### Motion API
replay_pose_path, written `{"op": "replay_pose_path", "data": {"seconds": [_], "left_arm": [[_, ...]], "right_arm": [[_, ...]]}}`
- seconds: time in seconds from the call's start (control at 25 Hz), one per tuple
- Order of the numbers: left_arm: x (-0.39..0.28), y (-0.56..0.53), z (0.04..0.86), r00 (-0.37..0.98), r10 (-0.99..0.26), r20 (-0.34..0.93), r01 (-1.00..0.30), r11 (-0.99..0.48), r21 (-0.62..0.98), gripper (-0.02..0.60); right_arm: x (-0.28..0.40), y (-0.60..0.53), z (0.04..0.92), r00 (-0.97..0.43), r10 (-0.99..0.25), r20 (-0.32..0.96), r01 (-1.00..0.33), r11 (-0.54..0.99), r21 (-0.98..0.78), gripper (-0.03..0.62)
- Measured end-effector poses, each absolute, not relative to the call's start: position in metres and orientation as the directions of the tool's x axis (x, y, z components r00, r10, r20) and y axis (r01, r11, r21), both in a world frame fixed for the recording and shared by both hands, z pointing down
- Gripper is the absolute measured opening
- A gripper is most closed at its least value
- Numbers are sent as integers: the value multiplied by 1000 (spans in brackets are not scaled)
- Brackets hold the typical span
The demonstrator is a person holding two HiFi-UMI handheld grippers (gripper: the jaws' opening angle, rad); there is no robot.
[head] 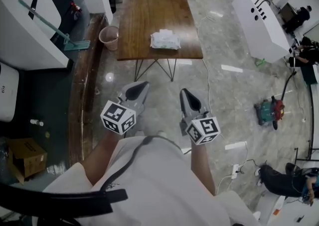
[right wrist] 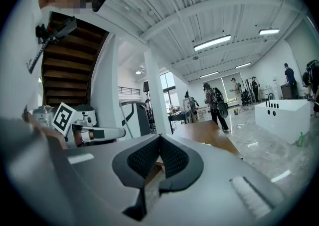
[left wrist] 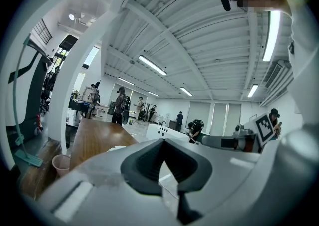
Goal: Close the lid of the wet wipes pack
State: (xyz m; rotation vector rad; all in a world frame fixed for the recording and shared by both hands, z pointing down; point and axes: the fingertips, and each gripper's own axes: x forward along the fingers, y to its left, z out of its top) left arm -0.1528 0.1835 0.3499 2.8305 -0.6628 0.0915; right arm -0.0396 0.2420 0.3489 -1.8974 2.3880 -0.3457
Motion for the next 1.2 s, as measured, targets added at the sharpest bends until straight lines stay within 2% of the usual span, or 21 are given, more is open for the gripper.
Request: {"op": "replay_pose_path", "data": {"seconds": [0.68, 1.2], "left_arm": [[-210, 168, 369, 900, -417, 127, -436, -867, 241, 2], [-220, 134, 372, 872, -473, 124, -489, -838, 241, 2]], "right_arm": [[-95, 232, 365, -222, -966, 134, -959, 192, -208, 9], [-100, 187, 364, -297, -946, 128, -942, 269, -200, 9]]}}
